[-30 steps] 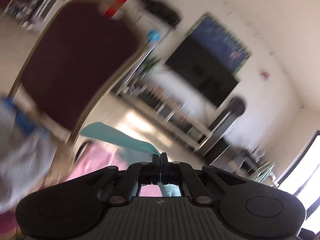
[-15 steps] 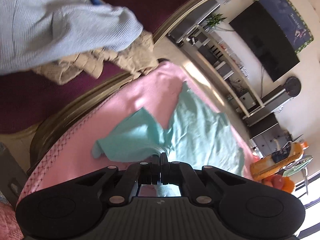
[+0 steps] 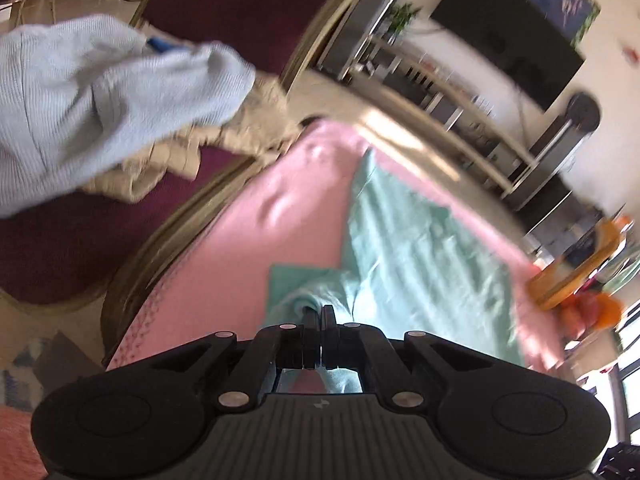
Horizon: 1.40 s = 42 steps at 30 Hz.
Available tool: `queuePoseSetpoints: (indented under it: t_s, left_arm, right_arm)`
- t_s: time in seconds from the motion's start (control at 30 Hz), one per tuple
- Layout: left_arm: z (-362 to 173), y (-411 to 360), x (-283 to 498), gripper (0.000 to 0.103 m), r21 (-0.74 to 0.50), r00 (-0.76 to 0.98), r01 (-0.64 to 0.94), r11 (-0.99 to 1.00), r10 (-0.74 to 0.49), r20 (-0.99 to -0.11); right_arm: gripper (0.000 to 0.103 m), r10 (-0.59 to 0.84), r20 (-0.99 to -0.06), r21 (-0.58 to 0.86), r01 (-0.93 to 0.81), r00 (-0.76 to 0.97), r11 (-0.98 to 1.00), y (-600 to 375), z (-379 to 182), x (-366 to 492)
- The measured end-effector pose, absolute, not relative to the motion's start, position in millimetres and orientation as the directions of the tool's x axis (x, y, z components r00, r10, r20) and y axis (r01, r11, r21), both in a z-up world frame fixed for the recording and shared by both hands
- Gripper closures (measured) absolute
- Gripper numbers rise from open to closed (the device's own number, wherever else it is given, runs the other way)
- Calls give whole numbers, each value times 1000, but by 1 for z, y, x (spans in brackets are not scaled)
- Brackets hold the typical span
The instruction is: Fold clothes
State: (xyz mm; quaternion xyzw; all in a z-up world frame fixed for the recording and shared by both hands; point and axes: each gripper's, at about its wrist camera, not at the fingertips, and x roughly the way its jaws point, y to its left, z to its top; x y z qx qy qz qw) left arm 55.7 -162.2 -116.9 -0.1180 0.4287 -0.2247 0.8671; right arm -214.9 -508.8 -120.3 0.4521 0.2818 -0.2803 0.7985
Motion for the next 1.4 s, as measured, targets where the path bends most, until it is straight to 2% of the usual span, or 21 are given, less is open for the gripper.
queuePoseSetpoints:
  t_s: [0.1, 0.17, 0.2, 0.33, 0.43, 0.57, 0.77, 0.83, 0.87, 0.93, 1.13, 1.23, 1.37, 1.4]
  left_arm:
    - [-132, -157, 52, 99, -333, 518, 236, 913, -409, -752]
    - [-126, -153, 43, 84, -276, 526, 231, 933, -358, -771]
    - [-120, -152, 37, 77, -240, 534, 244, 940, -336, -775]
    - [-111, -170, -5, 69, -131, 469, 463, 877, -368, -803]
    - [-129, -192, -26, 68, -151, 350, 579, 801, -411, -842]
    - [-144, -221, -34, 71, -94, 336, 648, 756, -394, -855]
    - [-154, -252, -26, 71, -12, 347, 715, 699, -370, -862]
    - [-158, -263, -22, 71, 24, 356, 733, 679, -354, -865]
    - [-162, -267, -19, 71, 24, 348, 737, 675, -349, -870]
    - [-167, -271, -15, 64, 31, 353, 744, 668, -354, -866]
    - [-171, -265, -17, 62, 27, 375, 756, 654, -399, -837]
    - [-171, -266, -21, 62, 43, 390, 761, 647, -403, -828]
    - [-172, -268, -28, 70, 72, 408, 777, 625, -413, -814]
    - [-172, -267, -30, 77, 72, 408, 780, 622, -418, -812]
  right_arm:
    - [95, -184, -735, 532, 724, 652, 438, -508, -145, -215]
    - [90, -147, -751, 543, 729, 644, 417, -509, -151, -224]
    - [82, -138, -754, 544, 729, 642, 417, -508, -149, -228]
    - [76, -57, -744, 577, 684, 666, 447, -495, -144, -235]
    - [74, 60, -747, 590, 618, 663, 519, -471, -153, -218]
    - [74, 139, -771, 547, 534, 622, 645, -441, -164, -186]
    - [74, 70, -824, 388, 469, 562, 794, -428, -165, -156]
    - [74, 81, -828, 383, 454, 555, 805, -431, -170, -149]
    - [74, 90, -831, 383, 447, 549, 808, -433, -173, -145]
    - [76, 85, -828, 371, 427, 554, 825, -434, -175, -140]
    - [78, 11, -824, 278, 387, 567, 879, -426, -175, -137]
    - [79, -70, -836, 166, 374, 544, 913, -415, -175, -139]
    - [83, -160, -825, 38, 335, 542, 941, -399, -177, -138]
    - [86, -169, -821, 25, 330, 546, 944, -397, -178, -139]
